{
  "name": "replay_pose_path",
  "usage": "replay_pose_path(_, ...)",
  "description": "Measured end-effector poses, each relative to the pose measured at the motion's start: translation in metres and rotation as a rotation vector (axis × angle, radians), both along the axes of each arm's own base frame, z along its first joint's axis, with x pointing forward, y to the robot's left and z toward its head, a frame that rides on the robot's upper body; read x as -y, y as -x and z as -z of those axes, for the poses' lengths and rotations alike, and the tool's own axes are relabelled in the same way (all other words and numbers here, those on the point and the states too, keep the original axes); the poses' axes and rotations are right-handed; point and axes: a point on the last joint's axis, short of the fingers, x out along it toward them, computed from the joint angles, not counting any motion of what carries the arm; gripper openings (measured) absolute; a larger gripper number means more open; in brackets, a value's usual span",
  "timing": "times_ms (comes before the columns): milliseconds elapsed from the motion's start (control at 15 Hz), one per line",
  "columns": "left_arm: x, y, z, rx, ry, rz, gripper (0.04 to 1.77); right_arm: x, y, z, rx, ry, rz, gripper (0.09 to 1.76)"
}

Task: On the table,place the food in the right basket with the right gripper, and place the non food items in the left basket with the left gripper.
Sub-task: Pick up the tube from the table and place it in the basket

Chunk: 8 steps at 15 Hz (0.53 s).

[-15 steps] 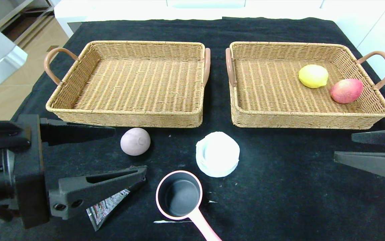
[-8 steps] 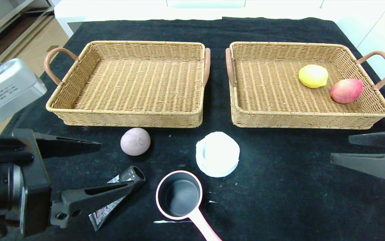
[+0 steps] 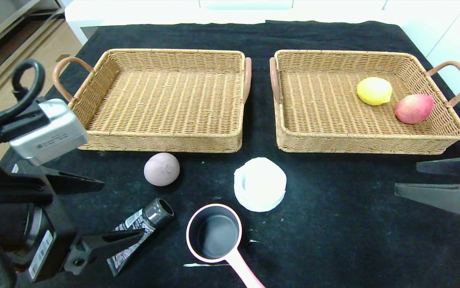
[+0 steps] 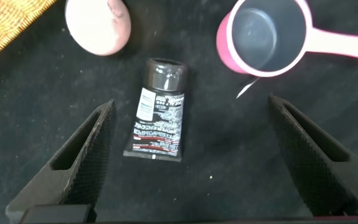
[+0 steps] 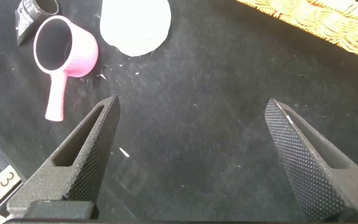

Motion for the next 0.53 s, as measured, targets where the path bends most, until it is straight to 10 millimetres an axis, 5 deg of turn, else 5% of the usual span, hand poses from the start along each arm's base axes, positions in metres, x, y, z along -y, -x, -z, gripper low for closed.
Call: replay_pose_path(533, 0.004, -0.027, 0.032, -0.123, -0.09, -0.052, 1.72, 0.0, 0.001, 0.001, 0.001, 0.002, 0.0, 1.7)
